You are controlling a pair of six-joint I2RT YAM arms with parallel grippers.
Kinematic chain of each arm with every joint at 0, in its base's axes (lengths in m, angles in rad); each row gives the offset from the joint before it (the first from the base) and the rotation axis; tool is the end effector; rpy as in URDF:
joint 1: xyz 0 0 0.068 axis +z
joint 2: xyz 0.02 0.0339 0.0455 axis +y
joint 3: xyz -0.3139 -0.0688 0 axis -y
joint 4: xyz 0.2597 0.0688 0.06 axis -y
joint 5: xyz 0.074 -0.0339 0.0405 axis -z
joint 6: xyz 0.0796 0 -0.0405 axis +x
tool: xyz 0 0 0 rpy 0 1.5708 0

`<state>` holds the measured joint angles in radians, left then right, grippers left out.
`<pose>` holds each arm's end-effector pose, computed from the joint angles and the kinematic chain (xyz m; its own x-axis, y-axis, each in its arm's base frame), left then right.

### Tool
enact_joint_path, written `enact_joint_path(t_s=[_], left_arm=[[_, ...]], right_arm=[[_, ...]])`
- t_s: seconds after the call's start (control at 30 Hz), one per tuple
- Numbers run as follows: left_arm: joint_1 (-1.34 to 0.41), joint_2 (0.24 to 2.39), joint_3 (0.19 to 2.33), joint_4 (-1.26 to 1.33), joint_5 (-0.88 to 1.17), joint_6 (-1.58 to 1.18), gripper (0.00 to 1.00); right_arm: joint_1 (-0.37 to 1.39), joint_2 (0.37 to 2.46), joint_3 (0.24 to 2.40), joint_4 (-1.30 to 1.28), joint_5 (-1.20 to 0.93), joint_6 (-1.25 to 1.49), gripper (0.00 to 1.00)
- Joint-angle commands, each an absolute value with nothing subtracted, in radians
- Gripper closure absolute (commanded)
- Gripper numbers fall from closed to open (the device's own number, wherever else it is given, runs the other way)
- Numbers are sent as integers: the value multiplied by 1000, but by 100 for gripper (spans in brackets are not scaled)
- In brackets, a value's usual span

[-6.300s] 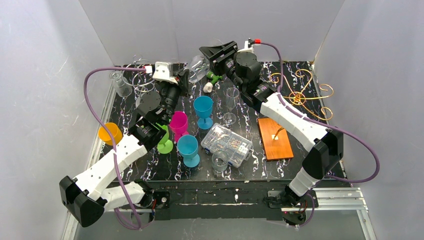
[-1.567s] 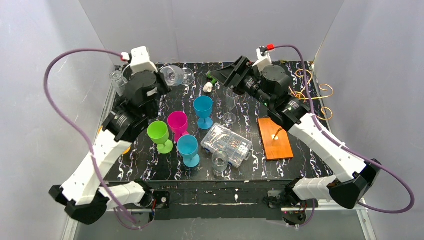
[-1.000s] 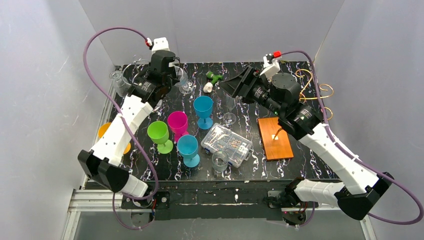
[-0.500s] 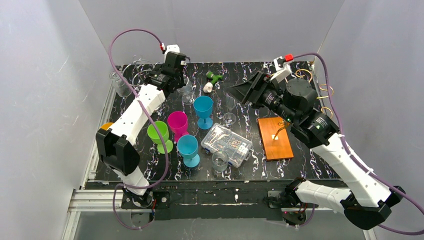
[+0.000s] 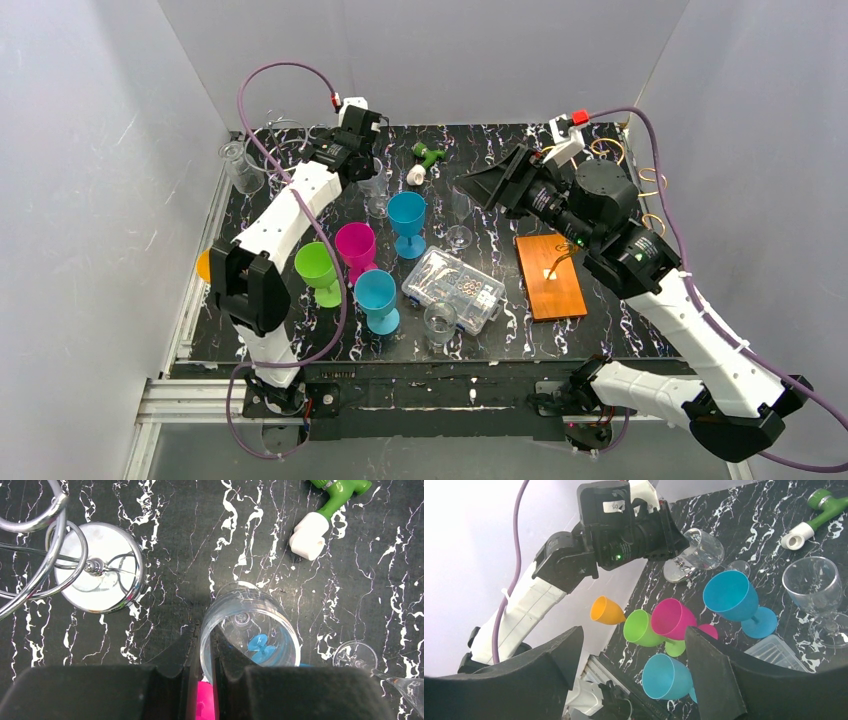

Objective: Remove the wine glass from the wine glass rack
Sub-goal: Place the wine glass at the center of the board.

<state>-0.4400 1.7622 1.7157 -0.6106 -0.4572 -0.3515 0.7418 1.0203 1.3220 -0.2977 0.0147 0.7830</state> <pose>0.4285 -0.1629 0.3807 -0.5416 -0.0865 -0.8362 -0.1283 0.9915 -0.0195 0.1774 0.1610 0.5161 -0.4668 0.5289 -0.7088 -0.4732 0.5276 0.7054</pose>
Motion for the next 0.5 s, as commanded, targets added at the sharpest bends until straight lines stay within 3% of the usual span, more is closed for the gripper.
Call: enact_joint_path(t_s=[0.0, 0.47], left_arm=[[-431, 1761, 1750, -611, -460, -367, 100], [-424, 1822, 1750, -622, -439, -388, 100]], right_arm=[[742, 999, 1304, -267, 6, 778, 16], [742, 989, 1278, -256, 6, 782, 16]])
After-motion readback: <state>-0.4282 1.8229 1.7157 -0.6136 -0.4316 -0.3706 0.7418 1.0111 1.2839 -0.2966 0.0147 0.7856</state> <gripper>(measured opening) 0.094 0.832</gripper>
